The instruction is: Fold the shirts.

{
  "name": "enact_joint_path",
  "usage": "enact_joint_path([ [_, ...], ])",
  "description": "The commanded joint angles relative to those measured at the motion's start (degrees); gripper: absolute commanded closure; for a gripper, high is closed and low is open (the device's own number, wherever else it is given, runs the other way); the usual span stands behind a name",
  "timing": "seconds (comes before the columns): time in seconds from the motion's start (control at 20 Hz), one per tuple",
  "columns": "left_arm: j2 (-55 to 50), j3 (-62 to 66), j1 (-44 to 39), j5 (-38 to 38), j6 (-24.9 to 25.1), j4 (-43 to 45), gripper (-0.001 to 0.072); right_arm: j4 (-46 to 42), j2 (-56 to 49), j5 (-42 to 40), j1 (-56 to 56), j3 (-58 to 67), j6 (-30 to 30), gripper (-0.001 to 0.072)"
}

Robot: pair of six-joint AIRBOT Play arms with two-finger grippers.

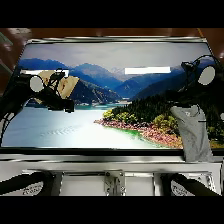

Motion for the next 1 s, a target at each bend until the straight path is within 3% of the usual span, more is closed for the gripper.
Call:
enact_joint_path([
  [0.0, 0.0, 0.0, 0.1, 0.0, 0.0, 0.0, 0.0106, 0.0, 0.0, 0.0, 0.0, 0.0, 0.0, 0.0073],
  [0.75, 0.0, 0.0, 0.1, 0.2, -0.3, -0.1, 0.0106, 0.2, 0.0, -1.9, 0.0, 0.0, 0.7, 0.0074],
  [0.95, -0.3, 0.0, 0.0, 3.4, -3.7, -6.2, 0.0106, 1.6, 0.0, -3.2, 0.0, 0.0, 0.5, 0.0074],
])
